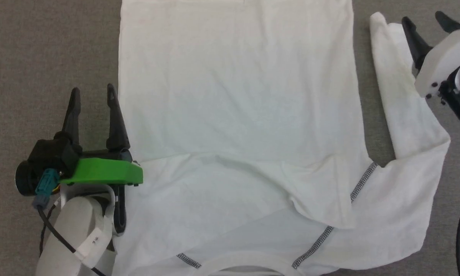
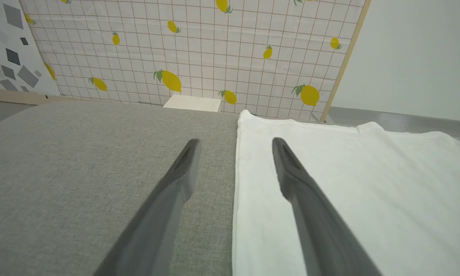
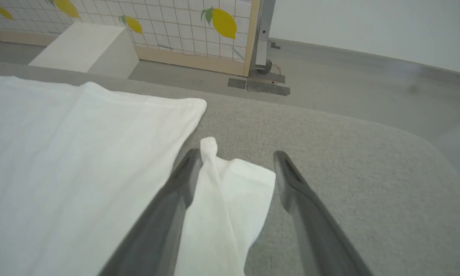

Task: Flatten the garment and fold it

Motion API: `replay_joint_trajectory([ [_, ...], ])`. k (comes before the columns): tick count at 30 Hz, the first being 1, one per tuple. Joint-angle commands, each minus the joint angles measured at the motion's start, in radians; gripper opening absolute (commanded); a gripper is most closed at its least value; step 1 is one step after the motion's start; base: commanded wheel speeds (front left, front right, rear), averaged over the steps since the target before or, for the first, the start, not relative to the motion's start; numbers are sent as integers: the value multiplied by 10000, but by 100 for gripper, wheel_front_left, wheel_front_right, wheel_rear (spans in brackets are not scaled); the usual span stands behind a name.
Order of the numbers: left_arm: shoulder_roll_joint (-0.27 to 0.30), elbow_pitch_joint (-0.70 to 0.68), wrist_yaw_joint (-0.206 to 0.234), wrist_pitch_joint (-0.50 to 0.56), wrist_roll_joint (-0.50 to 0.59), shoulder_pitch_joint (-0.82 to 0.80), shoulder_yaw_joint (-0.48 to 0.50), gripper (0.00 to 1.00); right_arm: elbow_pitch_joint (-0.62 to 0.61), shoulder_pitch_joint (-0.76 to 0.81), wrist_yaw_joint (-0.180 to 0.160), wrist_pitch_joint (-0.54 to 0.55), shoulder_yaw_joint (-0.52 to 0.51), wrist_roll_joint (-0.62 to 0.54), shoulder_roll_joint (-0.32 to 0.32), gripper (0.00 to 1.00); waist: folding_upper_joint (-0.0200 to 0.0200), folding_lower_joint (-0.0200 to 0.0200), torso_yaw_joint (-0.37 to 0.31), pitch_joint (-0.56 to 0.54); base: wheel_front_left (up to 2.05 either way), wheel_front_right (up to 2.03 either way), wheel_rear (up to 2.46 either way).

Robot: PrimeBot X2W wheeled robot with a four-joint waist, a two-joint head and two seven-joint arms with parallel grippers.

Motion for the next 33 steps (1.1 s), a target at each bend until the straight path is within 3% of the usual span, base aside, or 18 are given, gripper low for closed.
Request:
replay_joint_trajectory([
  [1, -140, -60, -164, -44, 165, 22, 165, 100, 337, -373, -15, 252, 181, 56, -89, 100, 0, 0, 721, 976, 0, 0, 0],
  [7, -698, -90, -624, -45, 633, -59, 631, 100, 1525, -1398, -15, 1683, 847, 177, -485, 100, 0, 0, 1018, 1338, 0, 0, 0],
  [8, -766, -52, -730, -46, 671, -64, 758, 100, 1611, -1475, -15, 1897, 970, 138, -544, 93, 0, 0, 1029, 1332, 0, 0, 0],
  [9, -834, -26, -806, -46, 693, -49, 857, 100, 1652, -1520, -15, 2021, 1017, 121, -574, 78, 0, 0, 1028, 1308, 0, 0, 0],
  [10, -895, 26, -899, -46, 744, -9, 956, 100, 1660, -1559, -15, 2089, 1052, 114, -588, 42, 0, 0, 1013, 1252, 0, 0, 0],
  [11, -932, 72, -966, -46, 795, 31, 1031, 100, 1655, -1572, -15, 2091, 1049, 102, -597, 36, 0, 0, 991, 1192, 0, 0, 0],
  [13, -1011, 187, -1095, -46, 884, 136, 1195, 100, 1632, -1535, -15, 2045, 1052, 41, -624, 0, 0, 0, 922, 1009, 0, 0, 0],
  [20, -1227, 459, -1438, -46, 1080, 626, 1746, 100, 1227, -836, -15, 891, 320, 1, -403, 0, 0, 0, 543, -143, 0, 0, 0],
  [25, -1262, 722, -1626, -47, 1152, 1216, 2052, 100, 302, 325, -15, 99, -505, -13, -347, 0, 0, 0, 285, -1299, 0, 0, 0],
  [29, -1242, 891, -1746, -47, 1178, 1847, 2267, 100, -1328, 1550, -15, 169, -1061, -247, -288, 0, 0, 0, 81, -2184, 0, 0, 0],
  [33, -1241, 928, -1847, -47, 1182, 2375, 2390, 100, -3771, 2758, -15, 991, -1508, -608, 19, 0, 0, 0, -54, -2823, 0, 0, 0],
])
